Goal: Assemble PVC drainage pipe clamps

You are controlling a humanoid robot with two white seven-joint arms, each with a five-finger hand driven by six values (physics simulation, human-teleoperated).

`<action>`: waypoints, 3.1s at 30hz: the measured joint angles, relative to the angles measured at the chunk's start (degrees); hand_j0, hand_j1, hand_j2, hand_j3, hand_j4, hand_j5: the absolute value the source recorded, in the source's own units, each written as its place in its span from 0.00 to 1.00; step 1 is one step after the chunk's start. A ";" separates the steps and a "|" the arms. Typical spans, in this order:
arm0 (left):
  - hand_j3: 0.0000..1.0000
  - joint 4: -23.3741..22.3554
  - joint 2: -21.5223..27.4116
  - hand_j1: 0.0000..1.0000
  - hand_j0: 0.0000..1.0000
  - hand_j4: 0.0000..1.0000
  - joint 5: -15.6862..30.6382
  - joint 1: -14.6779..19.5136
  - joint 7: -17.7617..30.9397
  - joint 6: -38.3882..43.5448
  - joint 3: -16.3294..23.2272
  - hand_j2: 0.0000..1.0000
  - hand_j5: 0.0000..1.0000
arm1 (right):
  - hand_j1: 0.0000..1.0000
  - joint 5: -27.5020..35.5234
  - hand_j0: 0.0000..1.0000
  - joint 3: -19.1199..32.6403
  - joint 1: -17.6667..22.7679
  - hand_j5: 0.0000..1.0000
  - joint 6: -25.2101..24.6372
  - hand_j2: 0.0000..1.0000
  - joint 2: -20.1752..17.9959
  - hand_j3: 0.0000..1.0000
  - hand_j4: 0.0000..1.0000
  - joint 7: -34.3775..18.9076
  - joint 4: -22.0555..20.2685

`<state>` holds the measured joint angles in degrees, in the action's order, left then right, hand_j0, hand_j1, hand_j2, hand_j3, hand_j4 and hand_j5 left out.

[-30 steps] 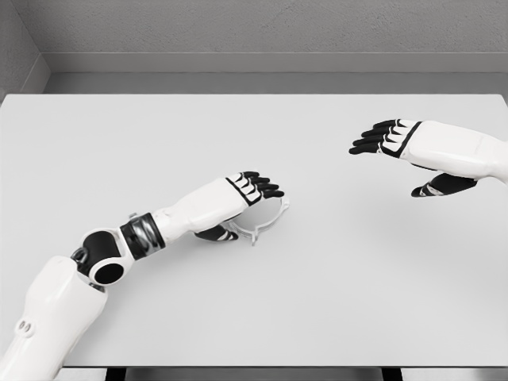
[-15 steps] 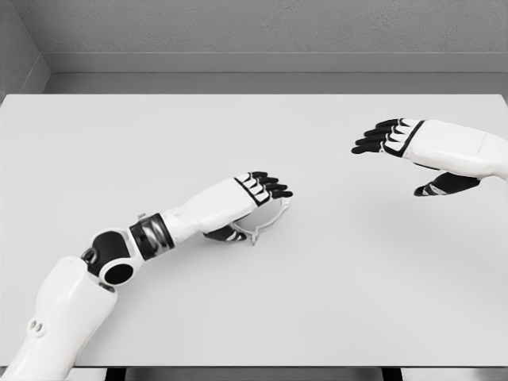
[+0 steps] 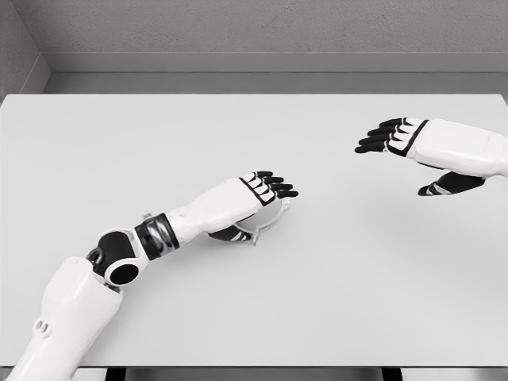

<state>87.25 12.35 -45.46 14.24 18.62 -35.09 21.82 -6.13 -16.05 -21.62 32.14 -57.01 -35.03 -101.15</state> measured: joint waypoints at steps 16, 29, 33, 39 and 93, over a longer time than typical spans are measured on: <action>1.00 -0.16 -0.64 1.00 1.00 1.00 -0.31 0.53 0.03 0.00 -0.01 1.00 1.00 | 1.00 0.41 1.00 -0.04 0.09 1.00 0.09 1.00 -0.06 1.00 1.00 0.00 0.00; 1.00 -0.91 -0.91 1.00 1.00 1.00 -0.31 1.23 0.04 0.00 -0.08 1.00 1.00 | 1.00 0.48 1.00 -0.04 0.18 1.00 0.18 1.00 -0.13 1.00 1.00 0.00 0.00; 1.00 -0.69 -0.83 1.00 1.00 1.00 -0.24 0.70 0.00 -0.01 -0.20 1.00 1.00 | 1.00 0.49 1.00 -0.04 0.18 1.00 0.18 1.00 -0.13 1.00 1.00 0.00 0.00; 1.00 0.82 0.12 1.00 1.00 1.00 0.22 -0.35 -0.03 -0.01 -1.40 1.00 1.00 | 1.00 0.50 1.00 -0.01 0.09 1.00 0.18 1.00 -0.14 1.00 1.00 0.00 0.00; 1.00 -7.56 7.42 1.00 1.00 1.00 5.97 4.92 -0.03 -0.02 -12.33 1.00 1.00 | 1.00 1.95 1.00 0.01 0.18 1.00 0.49 1.00 -0.59 1.00 1.00 0.00 0.00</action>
<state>79.70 19.77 -39.49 19.16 18.59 -35.11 9.49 -4.18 -16.04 -21.45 32.63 -57.60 -35.03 -101.15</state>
